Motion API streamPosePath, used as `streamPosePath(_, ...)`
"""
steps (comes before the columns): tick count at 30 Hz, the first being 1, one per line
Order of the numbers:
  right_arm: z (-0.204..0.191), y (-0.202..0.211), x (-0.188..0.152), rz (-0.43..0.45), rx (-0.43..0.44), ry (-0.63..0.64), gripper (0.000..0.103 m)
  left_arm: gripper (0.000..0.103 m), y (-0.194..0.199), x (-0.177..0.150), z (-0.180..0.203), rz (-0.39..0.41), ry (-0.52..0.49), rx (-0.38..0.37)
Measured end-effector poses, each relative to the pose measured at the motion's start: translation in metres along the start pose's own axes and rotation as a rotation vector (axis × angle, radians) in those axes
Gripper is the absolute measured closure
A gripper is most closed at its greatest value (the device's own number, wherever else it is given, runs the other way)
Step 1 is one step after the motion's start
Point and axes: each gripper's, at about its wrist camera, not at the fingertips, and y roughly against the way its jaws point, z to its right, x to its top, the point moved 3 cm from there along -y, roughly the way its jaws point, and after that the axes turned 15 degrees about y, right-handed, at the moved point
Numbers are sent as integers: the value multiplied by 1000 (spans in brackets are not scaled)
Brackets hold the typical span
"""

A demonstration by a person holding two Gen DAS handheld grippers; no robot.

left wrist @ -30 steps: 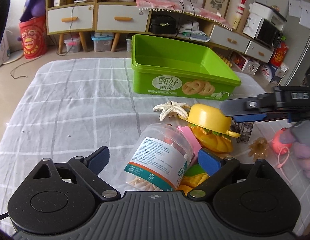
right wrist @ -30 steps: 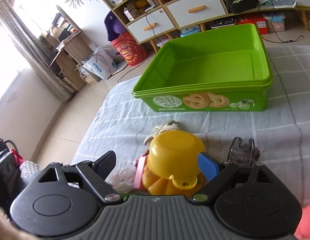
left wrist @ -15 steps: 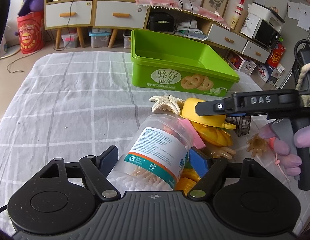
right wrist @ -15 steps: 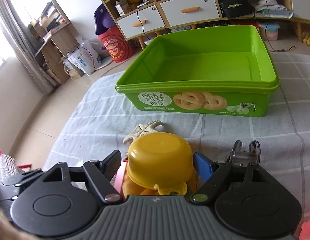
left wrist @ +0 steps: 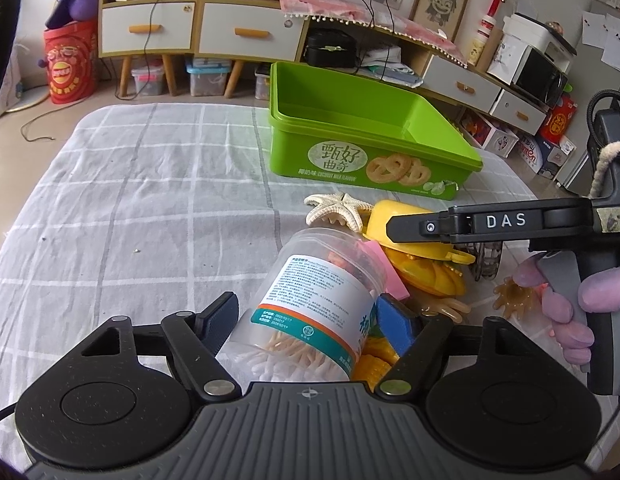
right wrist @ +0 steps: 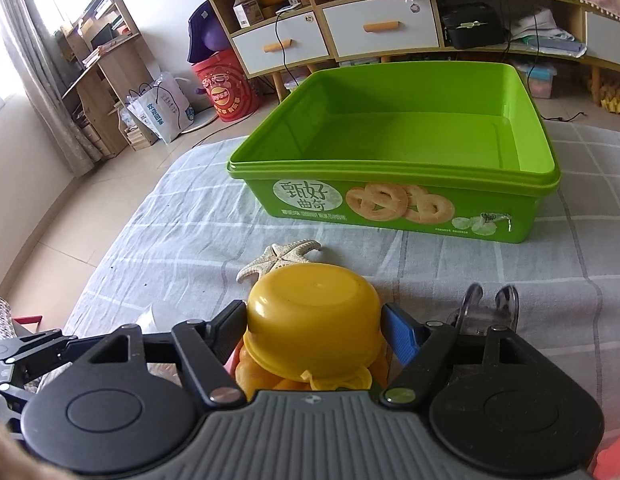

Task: Organize rigid objects
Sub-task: 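Close the right gripper on the yellow pot while the left tool moves toward the cotton-swab jar, then lift the yellow pot with the right gripper while the left gripper grasps the clear cotton-swab jar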

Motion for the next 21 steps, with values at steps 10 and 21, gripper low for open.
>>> streamPosePath(10,-2,22,8,25,6,-18,43,34,10,7,2,19,37,-15)
streamPosePath(21,2,70,28,87,-17,-69,43,40,11,13,0,-3,-12,27)
